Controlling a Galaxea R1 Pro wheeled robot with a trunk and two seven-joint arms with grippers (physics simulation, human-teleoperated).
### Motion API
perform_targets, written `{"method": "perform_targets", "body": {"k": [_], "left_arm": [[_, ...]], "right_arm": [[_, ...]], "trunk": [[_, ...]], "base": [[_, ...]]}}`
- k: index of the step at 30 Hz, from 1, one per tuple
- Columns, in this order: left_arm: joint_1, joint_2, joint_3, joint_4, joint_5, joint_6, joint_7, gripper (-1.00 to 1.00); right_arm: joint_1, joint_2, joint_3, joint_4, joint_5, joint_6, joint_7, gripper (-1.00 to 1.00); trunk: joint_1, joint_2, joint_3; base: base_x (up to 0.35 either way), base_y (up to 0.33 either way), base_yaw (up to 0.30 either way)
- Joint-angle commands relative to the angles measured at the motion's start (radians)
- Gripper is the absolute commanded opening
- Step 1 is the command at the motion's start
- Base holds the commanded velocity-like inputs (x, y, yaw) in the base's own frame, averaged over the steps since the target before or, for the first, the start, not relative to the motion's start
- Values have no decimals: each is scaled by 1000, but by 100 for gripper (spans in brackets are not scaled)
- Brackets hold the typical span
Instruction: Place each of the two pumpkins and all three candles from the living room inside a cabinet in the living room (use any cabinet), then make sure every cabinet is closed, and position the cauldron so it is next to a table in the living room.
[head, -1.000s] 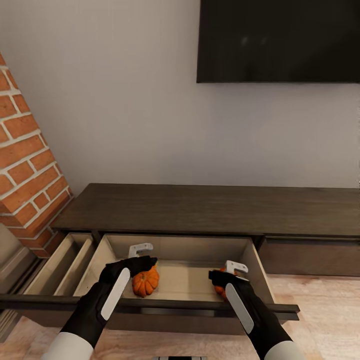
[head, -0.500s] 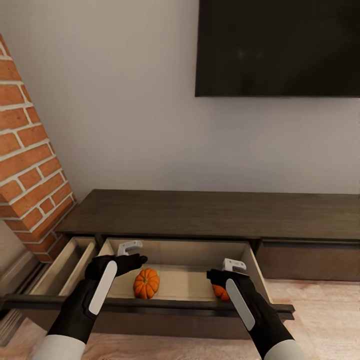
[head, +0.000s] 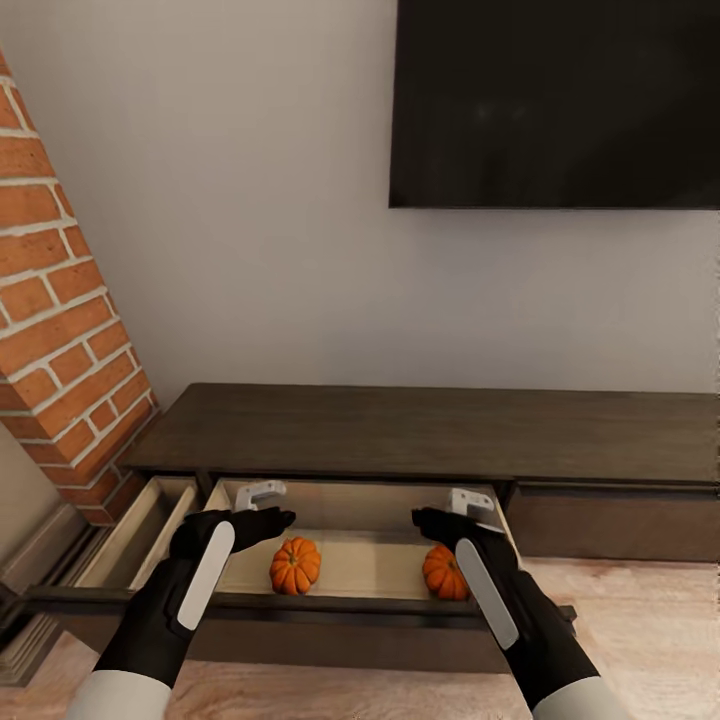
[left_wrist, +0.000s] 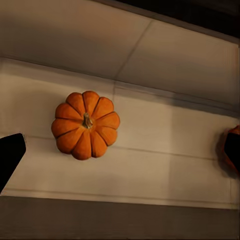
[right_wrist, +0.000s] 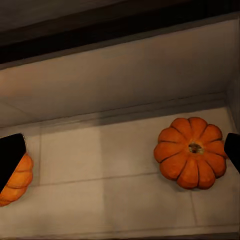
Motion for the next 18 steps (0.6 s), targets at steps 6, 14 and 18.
{"method": "perform_targets", "body": {"k": [6, 14, 18], "left_arm": [[0, 0, 0, -1, 11, 3, 10, 100], [-1, 1, 1, -2, 10, 4, 10, 100], [0, 1, 2, -15, 10, 4, 10, 100]], "right_arm": [[-1, -1, 1, -9, -11, 5, -9, 100], [-1, 1, 3, -9, -11, 5, -9, 100], [-1, 2, 3, -9, -11, 5, -9, 100]], "trunk": [[-24, 42, 18], [-54, 98, 43], [-70, 126, 56]], "base": [[-193, 3, 0], [-296, 71, 0], [-331, 86, 0]]}}
